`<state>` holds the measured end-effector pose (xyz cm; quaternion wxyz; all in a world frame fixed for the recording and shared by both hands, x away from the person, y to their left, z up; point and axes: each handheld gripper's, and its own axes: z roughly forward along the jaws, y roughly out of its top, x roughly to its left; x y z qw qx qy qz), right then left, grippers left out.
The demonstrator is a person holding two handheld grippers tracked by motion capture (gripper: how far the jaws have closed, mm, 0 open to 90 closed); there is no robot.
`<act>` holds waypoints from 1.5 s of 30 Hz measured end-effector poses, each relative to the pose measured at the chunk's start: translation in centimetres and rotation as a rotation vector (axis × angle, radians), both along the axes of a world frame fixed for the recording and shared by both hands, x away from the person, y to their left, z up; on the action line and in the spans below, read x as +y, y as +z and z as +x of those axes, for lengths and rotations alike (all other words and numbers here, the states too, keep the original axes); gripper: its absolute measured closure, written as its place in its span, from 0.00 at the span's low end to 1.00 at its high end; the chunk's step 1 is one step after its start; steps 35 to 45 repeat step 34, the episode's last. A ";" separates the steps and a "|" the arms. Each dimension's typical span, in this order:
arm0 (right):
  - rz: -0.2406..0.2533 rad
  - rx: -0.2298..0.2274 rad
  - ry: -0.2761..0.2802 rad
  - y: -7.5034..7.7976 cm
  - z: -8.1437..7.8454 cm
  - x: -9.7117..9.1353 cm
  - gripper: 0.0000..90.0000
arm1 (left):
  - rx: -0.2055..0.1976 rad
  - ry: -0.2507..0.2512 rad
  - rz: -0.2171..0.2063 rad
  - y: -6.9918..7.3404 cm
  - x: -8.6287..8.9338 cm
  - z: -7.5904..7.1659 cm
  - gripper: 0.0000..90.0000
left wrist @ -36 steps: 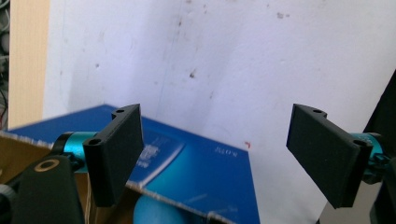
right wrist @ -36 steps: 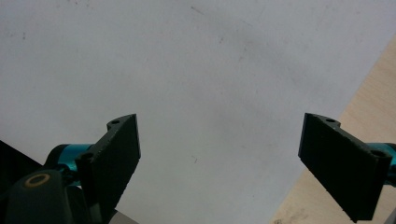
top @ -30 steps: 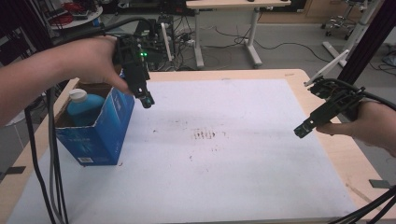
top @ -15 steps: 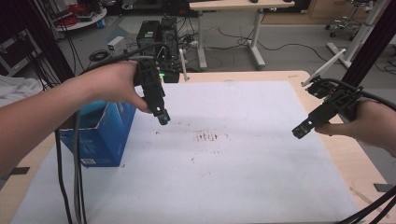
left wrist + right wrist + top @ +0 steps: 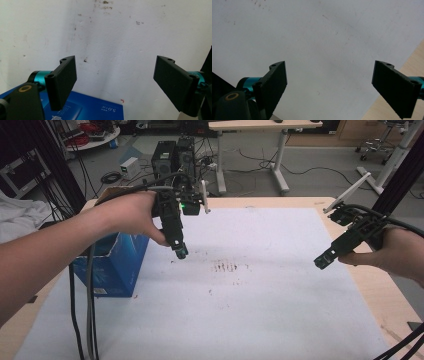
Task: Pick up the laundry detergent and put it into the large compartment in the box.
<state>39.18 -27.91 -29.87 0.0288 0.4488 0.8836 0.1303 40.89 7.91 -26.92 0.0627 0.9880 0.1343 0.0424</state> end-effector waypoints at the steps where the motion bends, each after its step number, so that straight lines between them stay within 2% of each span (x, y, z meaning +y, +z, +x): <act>1: 0.000 0.000 0.001 0.0 0.0 0.0 0.13 | 0.000 -0.001 0.001 -0.1 0.0 0.0 0.21; 20: -0.003 0.004 0.014 0.0 0.0 0.2 0.13 | 0.007 0.019 -0.007 -0.2 0.5 -0.1 0.21; 45: 0.002 0.002 0.010 0.0 -0.1 0.2 0.13 | 0.013 0.019 -0.007 -0.2 0.5 -0.2 0.21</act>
